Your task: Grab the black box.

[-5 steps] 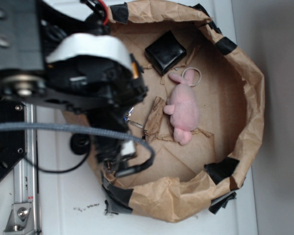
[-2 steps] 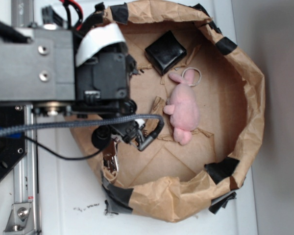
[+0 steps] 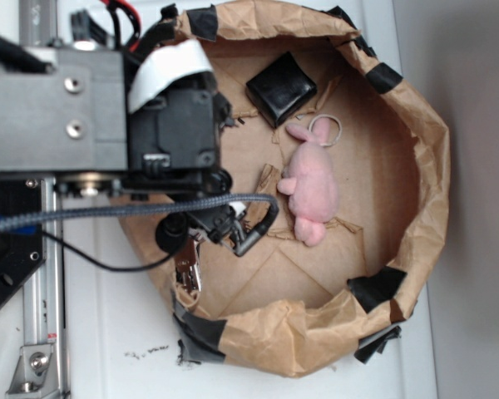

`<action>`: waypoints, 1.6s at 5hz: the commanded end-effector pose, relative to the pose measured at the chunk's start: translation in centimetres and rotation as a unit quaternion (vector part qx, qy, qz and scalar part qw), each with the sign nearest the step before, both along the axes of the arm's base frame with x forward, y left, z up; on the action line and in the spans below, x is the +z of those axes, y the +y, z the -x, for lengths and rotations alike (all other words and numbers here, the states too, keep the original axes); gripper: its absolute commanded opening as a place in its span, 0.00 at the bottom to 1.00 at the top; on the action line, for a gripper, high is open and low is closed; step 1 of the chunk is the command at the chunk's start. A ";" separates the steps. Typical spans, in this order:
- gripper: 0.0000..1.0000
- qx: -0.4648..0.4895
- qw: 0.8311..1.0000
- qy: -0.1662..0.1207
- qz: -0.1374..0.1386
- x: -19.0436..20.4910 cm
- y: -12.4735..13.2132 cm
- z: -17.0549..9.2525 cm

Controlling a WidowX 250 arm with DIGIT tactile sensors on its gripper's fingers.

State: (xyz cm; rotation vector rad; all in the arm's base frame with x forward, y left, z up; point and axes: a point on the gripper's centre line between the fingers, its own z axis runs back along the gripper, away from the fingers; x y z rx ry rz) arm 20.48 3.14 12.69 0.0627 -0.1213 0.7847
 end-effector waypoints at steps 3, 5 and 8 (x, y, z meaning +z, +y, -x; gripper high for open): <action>1.00 0.077 0.991 -0.073 -0.080 -3.1 5.4 -2.6; 1.00 0.096 0.989 -0.071 -0.089 -5.6 7.8 -2.6; 1.00 0.098 0.983 -0.103 -0.120 -5.7 6.7 -4.1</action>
